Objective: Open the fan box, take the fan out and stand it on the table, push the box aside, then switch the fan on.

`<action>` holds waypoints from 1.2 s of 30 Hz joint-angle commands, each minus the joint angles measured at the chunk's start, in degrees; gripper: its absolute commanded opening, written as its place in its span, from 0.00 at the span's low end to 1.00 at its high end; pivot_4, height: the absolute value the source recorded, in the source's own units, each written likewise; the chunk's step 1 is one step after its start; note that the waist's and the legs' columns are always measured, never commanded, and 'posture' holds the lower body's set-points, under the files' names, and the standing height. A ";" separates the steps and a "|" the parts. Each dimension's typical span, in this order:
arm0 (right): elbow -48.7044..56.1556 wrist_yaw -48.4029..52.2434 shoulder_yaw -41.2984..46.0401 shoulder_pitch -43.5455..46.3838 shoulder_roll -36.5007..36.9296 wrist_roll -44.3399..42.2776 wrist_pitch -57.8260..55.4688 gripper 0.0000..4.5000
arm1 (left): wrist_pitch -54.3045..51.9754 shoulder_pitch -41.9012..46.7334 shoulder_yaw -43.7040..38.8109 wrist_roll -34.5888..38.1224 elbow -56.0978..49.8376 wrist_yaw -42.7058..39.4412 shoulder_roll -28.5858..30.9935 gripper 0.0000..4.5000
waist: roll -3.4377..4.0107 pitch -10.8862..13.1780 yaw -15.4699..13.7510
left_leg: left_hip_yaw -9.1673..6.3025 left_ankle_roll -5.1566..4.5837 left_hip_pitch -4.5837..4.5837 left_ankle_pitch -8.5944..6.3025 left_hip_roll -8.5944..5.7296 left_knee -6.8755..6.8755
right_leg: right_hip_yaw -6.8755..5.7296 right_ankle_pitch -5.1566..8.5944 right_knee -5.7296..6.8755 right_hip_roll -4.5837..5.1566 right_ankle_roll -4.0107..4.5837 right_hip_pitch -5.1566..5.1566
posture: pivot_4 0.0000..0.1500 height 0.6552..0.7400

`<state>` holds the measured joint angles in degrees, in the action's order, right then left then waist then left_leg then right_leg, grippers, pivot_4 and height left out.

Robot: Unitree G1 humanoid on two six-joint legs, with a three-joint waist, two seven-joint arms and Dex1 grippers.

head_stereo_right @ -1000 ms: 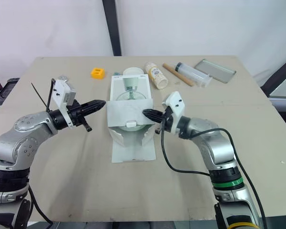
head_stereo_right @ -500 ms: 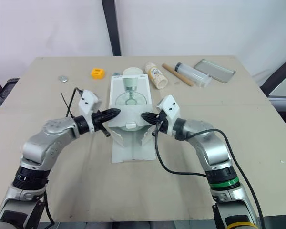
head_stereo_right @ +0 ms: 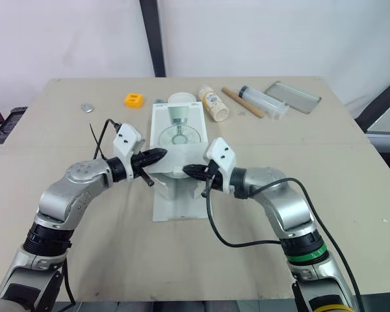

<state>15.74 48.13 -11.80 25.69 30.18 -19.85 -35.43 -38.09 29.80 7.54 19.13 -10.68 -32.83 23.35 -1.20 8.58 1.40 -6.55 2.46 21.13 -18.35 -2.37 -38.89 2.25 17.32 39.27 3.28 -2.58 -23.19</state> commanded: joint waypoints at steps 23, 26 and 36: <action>-2.41 -4.31 2.95 -0.73 11.02 5.50 -2.20 0.01 | -0.96 -0.04 0.31 -1.21 1.98 -1.23 0.57 0.00 | 0.02 -0.06 -0.06 | 0.07 -0.04 -0.03 -0.02 0.00 -0.10 | 0.01 -0.01 0.01 -0.02 -0.02 0.07 | 1.00 1.00; -4.97 -6.61 3.36 0.74 7.81 6.60 0.38 0.01 | -1.45 -0.70 0.35 -1.17 1.00 -0.98 0.36 0.00 | 0.03 -0.07 -0.07 | 0.06 -0.04 -0.02 -0.02 0.01 -0.11 | 0.00 -0.02 0.01 -0.02 -0.03 0.07 | 1.00 1.00; -6.68 -7.43 2.44 1.92 2.13 6.94 2.21 0.01 | -3.06 -1.81 0.70 -0.77 -1.42 -0.23 -0.23 0.00 | 0.06 -0.09 0.17 | 0.08 -0.04 -0.03 -0.02 0.02 -0.13 | 0.04 -0.03 0.03 -0.03 -0.02 0.05 | 1.00 1.00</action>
<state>7.63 40.71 -10.01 26.37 33.26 -12.57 -34.64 -39.68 29.06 7.06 18.59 -11.96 -32.98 23.31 -1.14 8.49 1.57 -6.46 2.42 21.09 -18.38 -2.34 -39.01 2.30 17.29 39.31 3.25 -2.60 -23.14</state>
